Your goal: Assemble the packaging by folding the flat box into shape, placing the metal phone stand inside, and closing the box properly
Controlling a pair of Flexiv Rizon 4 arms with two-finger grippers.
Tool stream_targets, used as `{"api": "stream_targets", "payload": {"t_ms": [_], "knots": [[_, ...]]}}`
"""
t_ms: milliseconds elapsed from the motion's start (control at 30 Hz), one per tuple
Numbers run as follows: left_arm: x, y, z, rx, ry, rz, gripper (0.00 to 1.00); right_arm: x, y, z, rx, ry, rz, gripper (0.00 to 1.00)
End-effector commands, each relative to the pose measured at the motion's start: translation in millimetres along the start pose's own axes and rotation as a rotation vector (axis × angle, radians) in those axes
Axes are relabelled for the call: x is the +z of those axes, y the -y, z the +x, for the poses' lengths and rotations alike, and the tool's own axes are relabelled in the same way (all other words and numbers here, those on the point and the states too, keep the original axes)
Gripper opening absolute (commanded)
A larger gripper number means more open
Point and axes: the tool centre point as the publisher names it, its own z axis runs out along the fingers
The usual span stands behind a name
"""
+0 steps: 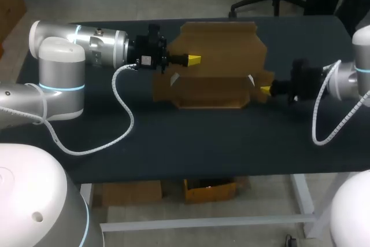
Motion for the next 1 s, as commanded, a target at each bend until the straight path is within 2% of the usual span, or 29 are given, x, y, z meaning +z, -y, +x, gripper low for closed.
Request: {"api": "stream_targets", "payload": {"t_ms": [33,1000], "knots": [[1,-1.6,-0.3,0.0,-0.001,0.0,0.0,0,1,5,0.0,0.011,-0.006,0.0],[1,-1.6,-0.3,0.0,-0.001,0.0,0.0,9,-5,24,0.061,0.108,-0.004,0.0]]}}
